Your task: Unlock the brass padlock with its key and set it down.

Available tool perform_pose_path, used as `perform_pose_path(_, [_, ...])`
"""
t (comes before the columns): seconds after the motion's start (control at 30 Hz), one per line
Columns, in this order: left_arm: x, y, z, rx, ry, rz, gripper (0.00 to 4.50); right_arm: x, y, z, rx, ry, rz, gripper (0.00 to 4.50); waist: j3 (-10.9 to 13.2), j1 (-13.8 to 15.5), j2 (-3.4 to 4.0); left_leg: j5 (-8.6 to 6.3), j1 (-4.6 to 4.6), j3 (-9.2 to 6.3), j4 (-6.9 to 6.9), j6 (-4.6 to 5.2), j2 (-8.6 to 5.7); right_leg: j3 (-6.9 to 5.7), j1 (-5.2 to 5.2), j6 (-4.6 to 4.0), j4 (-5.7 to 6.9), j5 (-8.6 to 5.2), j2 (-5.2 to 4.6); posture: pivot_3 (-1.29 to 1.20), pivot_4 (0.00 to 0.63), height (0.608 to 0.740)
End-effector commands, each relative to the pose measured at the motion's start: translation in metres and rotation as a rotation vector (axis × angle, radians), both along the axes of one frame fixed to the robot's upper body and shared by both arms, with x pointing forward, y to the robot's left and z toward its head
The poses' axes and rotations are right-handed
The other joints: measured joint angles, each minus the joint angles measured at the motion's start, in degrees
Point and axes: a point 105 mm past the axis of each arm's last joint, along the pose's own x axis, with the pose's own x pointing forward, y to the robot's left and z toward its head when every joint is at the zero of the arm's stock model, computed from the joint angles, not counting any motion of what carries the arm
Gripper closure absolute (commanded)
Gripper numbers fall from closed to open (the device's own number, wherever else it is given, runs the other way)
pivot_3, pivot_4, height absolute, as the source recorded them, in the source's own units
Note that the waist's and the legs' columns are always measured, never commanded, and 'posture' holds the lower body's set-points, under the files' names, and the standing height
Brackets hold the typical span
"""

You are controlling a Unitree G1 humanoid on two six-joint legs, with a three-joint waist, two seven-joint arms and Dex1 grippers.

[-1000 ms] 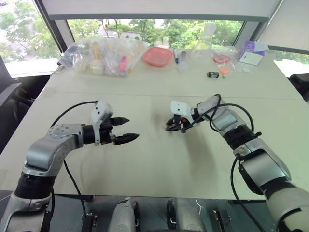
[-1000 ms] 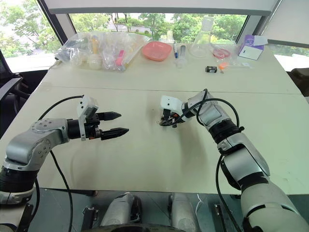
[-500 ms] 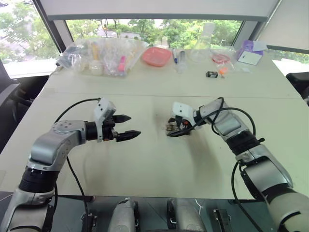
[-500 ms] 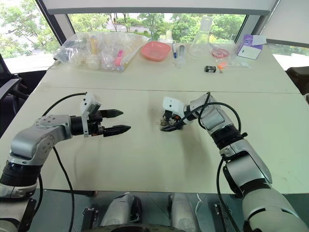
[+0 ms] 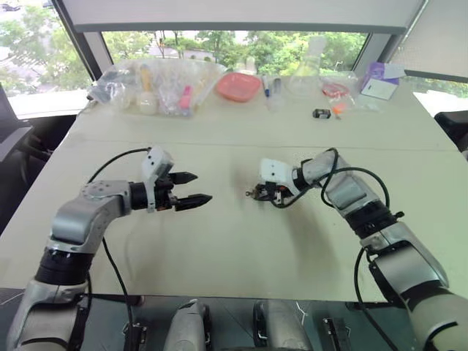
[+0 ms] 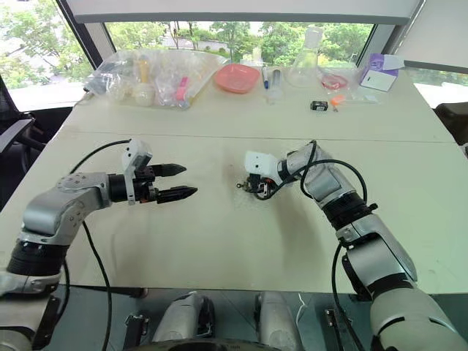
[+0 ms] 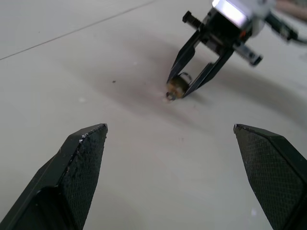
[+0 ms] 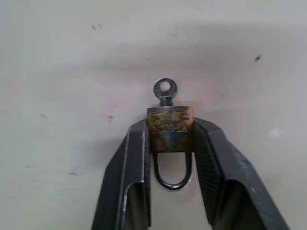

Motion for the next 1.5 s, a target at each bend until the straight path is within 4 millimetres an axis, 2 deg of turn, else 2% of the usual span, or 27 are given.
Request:
perform_pose_path(0.03, [0.011, -0.005, 0.019, -0.130, -0.016, -0.012, 0.09, 0.009, -0.004, 0.027, -0.034, -0.248, -0.023, 3.82, 0.0, 0.0, -0.01, 0.00, 0.00, -0.01, 0.02, 0.00, 0.00, 0.00, 0.00, 0.00, 0.00, 0.00, -0.01, 0.00, 0.150, 0.733])
perform_pose_path(0.13, [0.021, -0.013, 0.032, -0.220, -0.010, -0.028, 0.09, -0.005, 0.016, 0.070, 0.092, -0.402, 0.020, 3.82, 0.1, -0.2, 0.01, 0.01, -0.17, -0.03, 0.02, -0.02, 0.00, 0.02, -0.20, 0.02, 0.06, 0.01, 0.00, 0.00, 0.150, 0.733])
perform_pose_path(0.2, [0.025, -0.019, 0.040, -0.245, -0.018, -0.049, 0.09, -0.016, 0.023, 0.086, 0.144, -0.466, 0.034, 3.82, 0.1, -0.5, 0.01, 0.03, -0.50, -0.05, 0.01, -0.05, 0.03, 0.02, -0.55, 0.02, 0.09, 0.01, 0.06, 0.00, 0.150, 0.733])
perform_pose_path(0.3, [0.032, -0.026, 0.048, -0.269, -0.021, -0.066, 0.09, -0.030, 0.028, 0.094, 0.194, -0.504, 0.040, 3.82, 0.1, -0.3, 0.01, 0.08, -0.77, -0.05, -0.01, -0.13, 0.03, -0.02, -0.86, 0.03, 0.13, 0.01, 0.10, 0.00, 0.150, 0.733])
perform_pose_path(0.43, [0.038, -0.032, 0.051, -0.285, -0.010, -0.103, 0.09, -0.034, 0.030, 0.100, 0.222, -0.527, 0.015, 3.82, 0.1, -0.3, 0.01, 0.08, -0.78, 0.07, 0.03, -0.13, 0.02, -0.05, -0.82, 0.03, 0.10, 0.01, 0.09, 0.00, 0.150, 0.733])
perform_pose_path(0.53, [0.041, -0.037, 0.061, -0.324, -0.013, -0.135, 0.92, -0.034, 0.030, 0.105, 0.232, -0.547, 0.001, 3.82, 0.1, -0.2, 0.01, 0.08, -0.78, 0.06, 0.05, -0.12, 0.01, -0.04, -0.82, 0.03, 0.11, 0.01, 0.09, 0.00, 0.150, 0.733])
perform_pose_path(0.63, [0.041, -0.041, 0.059, -0.296, -0.007, -0.169, 2.36, -0.037, 0.032, 0.108, 0.246, -0.547, 0.000, 3.82, 0.1, -0.2, 0.00, 0.08, -0.82, 0.04, 0.04, -0.12, 0.00, -0.06, -0.83, 0.03, 0.07, 0.01, 0.09, 0.00, 0.150, 0.733])
perform_pose_path(1.1, [0.044, -0.046, 0.051, -0.280, 0.004, -0.202, 2.36, -0.043, 0.039, 0.117, 0.265, -0.567, 0.019, 3.82, 0.1, -0.2, 0.00, 0.08, -0.82, 0.03, 0.02, -0.12, 0.00, -0.06, -0.83, 0.03, 0.05, 0.01, 0.10, 0.00, 0.150, 0.733])
perform_pose_path(1.2, [0.045, -0.046, 0.052, -0.289, 0.004, -0.203, 3.21, -0.044, 0.041, 0.118, 0.268, -0.564, 0.026, 3.82, 0.1, -0.2, 0.00, 0.08, -0.83, 0.02, 0.02, -0.12, 0.00, -0.06, -0.83, 0.03, 0.05, 0.01, 0.10, 0.00, 0.150, 0.733])
perform_pose_path(1.27, [0.046, -0.047, 0.054, -0.297, -0.001, -0.201, 4.23, -0.045, 0.041, 0.119, 0.268, -0.565, 0.030, 3.82, 0.1, -0.2, 0.00, 0.08, -0.83, 0.02, 0.02, -0.12, 0.00, -0.06, -0.83, 0.03, 0.05, 0.01, 0.10, 0.00, 0.150, 0.733])
perform_pose_path(1.3, [0.046, -0.047, 0.056, -0.301, -0.003, -0.203, 4.43, -0.046, 0.042, 0.119, 0.268, -0.565, 0.033, 3.82, 0.1, -0.2, 0.00, 0.08, -0.83, 0.02, 0.02, -0.12, 0.00, -0.06, -0.83, 0.03, 0.05, 0.01, 0.10, 0.00, 0.150, 0.733])
perform_pose_path(1.5, [0.044, -0.050, 0.053, -0.252, -0.032, -0.220, 4.43, -0.048, 0.044, 0.119, 0.268, -0.558, 0.040, 3.82, 0.1, -0.2, 0.00, 0.08, -0.83, 0.01, 0.02, -0.12, 0.00, -0.06, -0.83, 0.03, 0.06, 0.01, 0.10, 0.00, 0.150, 0.733])
